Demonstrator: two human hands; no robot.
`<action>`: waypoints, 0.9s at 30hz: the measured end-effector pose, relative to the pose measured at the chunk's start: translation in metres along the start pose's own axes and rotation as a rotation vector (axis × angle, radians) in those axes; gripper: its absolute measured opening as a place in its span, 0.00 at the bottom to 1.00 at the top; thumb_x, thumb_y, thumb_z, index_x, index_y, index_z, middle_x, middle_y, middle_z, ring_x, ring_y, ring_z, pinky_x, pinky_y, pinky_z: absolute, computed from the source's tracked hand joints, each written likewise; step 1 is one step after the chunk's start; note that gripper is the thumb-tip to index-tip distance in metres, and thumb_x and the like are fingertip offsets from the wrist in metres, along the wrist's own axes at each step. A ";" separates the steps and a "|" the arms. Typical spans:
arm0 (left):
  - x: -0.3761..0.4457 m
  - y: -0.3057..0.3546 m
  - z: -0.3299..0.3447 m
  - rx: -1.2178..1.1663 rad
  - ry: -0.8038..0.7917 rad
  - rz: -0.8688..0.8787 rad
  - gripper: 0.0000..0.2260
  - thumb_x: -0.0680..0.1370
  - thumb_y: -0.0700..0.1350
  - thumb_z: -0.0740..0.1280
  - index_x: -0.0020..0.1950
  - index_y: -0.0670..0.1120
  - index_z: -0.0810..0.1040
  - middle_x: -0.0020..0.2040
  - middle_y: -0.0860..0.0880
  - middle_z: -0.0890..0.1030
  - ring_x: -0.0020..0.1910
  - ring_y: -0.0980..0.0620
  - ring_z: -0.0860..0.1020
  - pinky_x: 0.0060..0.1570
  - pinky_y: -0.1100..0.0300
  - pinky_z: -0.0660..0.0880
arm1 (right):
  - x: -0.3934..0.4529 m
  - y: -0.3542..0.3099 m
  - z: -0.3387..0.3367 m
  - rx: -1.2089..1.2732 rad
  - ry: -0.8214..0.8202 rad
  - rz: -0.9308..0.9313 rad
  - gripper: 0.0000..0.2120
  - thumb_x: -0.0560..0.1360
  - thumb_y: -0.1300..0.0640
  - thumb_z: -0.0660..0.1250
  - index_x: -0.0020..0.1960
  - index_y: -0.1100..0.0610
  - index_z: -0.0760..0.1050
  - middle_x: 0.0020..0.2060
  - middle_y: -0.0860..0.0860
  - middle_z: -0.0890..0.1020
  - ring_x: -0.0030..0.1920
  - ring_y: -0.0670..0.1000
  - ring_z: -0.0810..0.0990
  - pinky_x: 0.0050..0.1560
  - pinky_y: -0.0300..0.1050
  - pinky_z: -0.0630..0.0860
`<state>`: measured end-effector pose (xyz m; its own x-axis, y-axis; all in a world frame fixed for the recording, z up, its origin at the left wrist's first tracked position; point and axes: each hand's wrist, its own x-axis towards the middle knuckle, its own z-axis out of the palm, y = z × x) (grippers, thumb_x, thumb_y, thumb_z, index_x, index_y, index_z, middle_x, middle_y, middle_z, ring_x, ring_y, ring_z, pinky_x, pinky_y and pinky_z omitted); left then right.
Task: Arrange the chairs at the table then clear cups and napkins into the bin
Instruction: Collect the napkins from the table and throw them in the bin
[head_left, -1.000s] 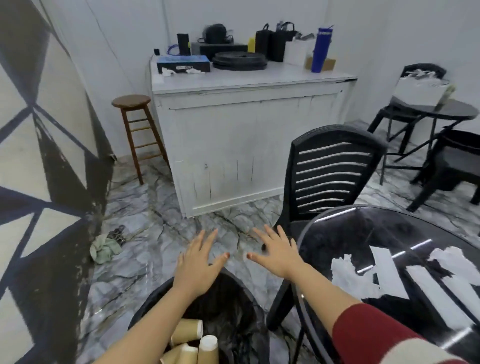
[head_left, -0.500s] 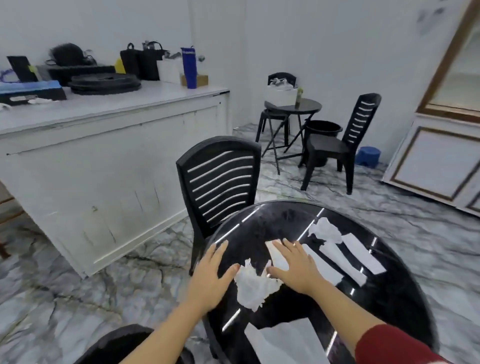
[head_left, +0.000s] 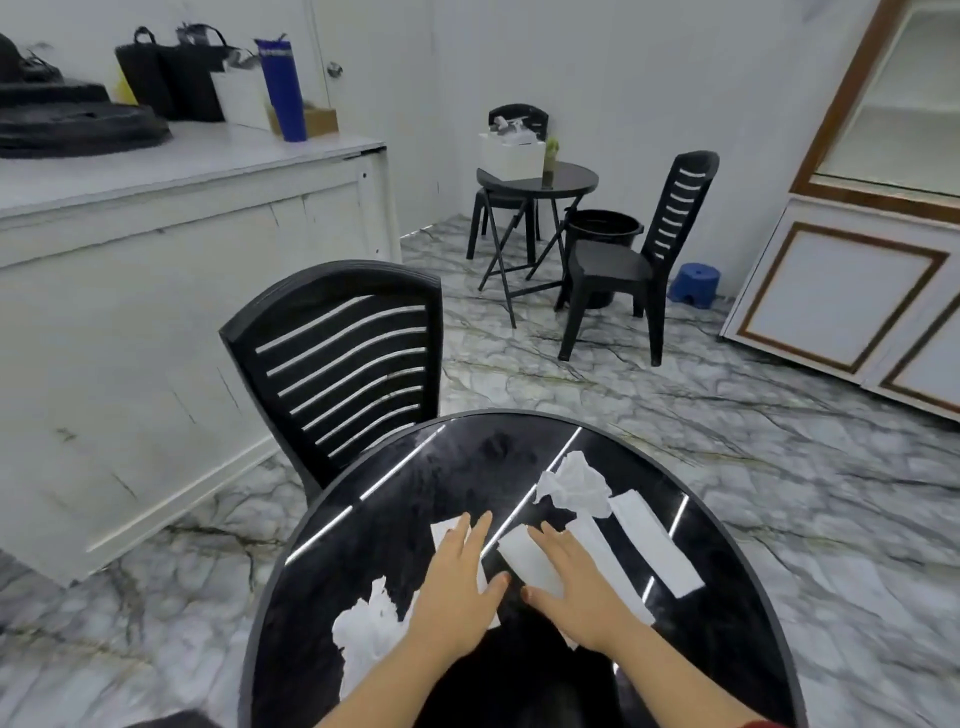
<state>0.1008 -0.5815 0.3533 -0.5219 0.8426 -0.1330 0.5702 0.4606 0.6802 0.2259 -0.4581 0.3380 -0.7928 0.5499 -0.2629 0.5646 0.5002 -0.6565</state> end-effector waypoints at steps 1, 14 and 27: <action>0.005 -0.002 0.004 0.049 0.003 -0.008 0.30 0.79 0.53 0.59 0.75 0.57 0.46 0.78 0.53 0.47 0.76 0.54 0.48 0.73 0.59 0.49 | 0.002 0.003 0.002 -0.004 -0.004 -0.004 0.34 0.75 0.45 0.62 0.75 0.44 0.49 0.76 0.44 0.49 0.76 0.48 0.44 0.75 0.48 0.47; 0.043 -0.051 0.027 0.592 -0.027 -0.109 0.31 0.77 0.65 0.43 0.67 0.51 0.71 0.67 0.45 0.75 0.66 0.45 0.70 0.60 0.43 0.71 | 0.036 0.027 0.022 -0.437 0.150 -0.046 0.30 0.74 0.36 0.49 0.74 0.44 0.51 0.74 0.42 0.53 0.76 0.52 0.47 0.73 0.45 0.41; 0.042 -0.055 0.025 0.497 -0.086 -0.023 0.29 0.81 0.55 0.37 0.63 0.46 0.74 0.62 0.47 0.79 0.60 0.49 0.78 0.52 0.50 0.78 | 0.037 0.024 0.037 -0.482 0.250 0.106 0.26 0.81 0.45 0.36 0.64 0.42 0.70 0.61 0.38 0.78 0.70 0.47 0.61 0.69 0.53 0.54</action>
<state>0.0635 -0.5647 0.2919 -0.4960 0.8407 -0.2173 0.8032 0.5393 0.2532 0.2018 -0.4507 0.2871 -0.6803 0.7267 -0.0951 0.7262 0.6508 -0.2217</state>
